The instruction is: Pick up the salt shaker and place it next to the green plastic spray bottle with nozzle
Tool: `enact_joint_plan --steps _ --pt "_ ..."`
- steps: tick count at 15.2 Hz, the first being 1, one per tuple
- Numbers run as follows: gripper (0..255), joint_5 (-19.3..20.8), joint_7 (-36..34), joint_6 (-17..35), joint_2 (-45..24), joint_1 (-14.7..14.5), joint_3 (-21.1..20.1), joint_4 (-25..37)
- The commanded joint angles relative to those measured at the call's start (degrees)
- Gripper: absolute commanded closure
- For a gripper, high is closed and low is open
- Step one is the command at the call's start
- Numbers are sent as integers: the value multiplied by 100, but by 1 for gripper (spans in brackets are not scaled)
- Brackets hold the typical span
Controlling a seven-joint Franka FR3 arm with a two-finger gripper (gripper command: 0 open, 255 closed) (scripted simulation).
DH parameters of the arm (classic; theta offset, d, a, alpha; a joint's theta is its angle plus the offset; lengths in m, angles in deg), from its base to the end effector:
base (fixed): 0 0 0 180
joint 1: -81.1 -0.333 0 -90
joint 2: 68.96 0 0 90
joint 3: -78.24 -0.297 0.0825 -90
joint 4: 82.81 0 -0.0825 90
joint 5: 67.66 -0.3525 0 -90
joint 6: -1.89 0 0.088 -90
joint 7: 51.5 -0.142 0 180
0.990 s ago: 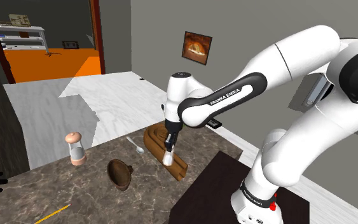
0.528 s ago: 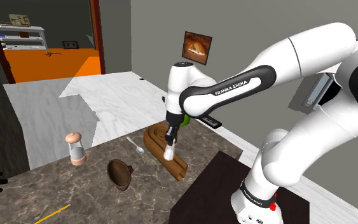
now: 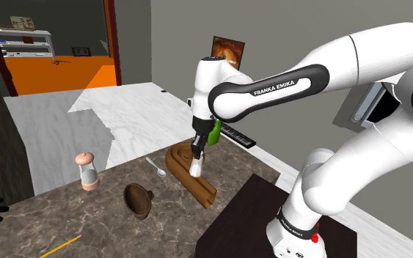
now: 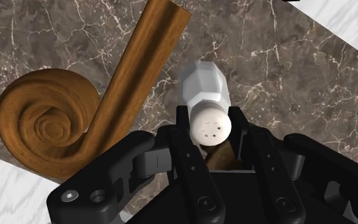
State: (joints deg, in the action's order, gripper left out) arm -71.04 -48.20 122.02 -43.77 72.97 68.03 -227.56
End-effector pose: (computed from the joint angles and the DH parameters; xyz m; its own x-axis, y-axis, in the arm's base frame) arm 0.3651 0.1238 0.3909 0.9455 0.3257 0.0039 0.3255 -0.9452 0.0246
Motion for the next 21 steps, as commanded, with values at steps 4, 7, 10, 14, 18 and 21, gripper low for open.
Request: enact_joint_plan --steps 4,7,10,14,18,21 --pt "255 -4 11 -430 168 -7 27 260" --pt "255 0 18 -678 234 -5 44 443" --pt "255 5 24 -922 286 -2 60 635" --pt "255 14 30 -1242 334 3 80 906" --pt "255 77 156 -1448 270 68 186 1174" --pt "255 231 517 -1383 -18 242 456 1394"
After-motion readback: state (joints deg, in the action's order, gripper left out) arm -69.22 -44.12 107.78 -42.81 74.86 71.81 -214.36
